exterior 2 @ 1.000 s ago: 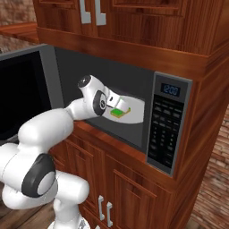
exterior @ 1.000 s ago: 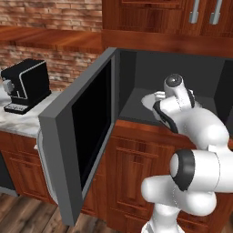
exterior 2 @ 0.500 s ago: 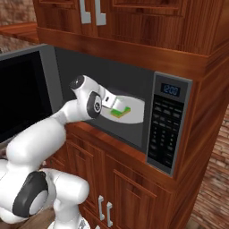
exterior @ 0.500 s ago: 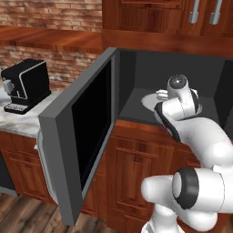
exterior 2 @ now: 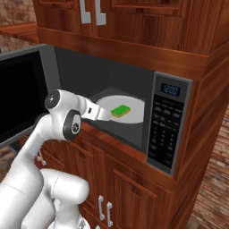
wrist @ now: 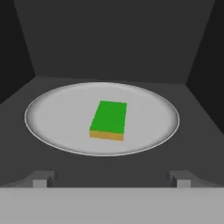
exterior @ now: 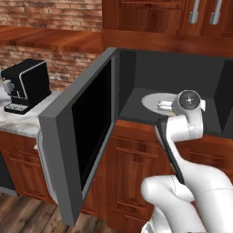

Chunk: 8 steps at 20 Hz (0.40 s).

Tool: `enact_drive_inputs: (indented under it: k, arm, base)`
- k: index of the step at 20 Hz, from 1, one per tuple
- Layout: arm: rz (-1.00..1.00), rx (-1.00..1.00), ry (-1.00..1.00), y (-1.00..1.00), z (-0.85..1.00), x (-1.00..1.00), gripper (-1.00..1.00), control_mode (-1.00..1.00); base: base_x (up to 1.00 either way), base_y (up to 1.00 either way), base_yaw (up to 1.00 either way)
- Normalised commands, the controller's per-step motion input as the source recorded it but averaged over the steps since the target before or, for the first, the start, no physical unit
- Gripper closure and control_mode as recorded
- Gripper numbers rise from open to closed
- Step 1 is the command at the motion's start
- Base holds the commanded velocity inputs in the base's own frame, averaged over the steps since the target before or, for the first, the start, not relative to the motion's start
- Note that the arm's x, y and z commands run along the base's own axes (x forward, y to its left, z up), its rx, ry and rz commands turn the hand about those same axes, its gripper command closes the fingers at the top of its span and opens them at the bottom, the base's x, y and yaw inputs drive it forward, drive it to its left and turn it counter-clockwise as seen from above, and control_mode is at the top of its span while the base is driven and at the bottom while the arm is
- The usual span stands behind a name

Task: Place the sponge inside the microwave to prepare for sanitizing.

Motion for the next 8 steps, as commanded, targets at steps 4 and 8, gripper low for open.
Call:
enact_drive_inputs:
  k: [4,8]
  arm:
    - [0.13,-0.02,0.0,0.36,0.56,-1.0,-1.0,-1.0]
    - [0.14,0.0,0.0,0.03,0.86,-0.96,-1.0,-1.0]
  base:
    - [0.0,0.0,0.0]
    - [0.0,0.0,0.0]
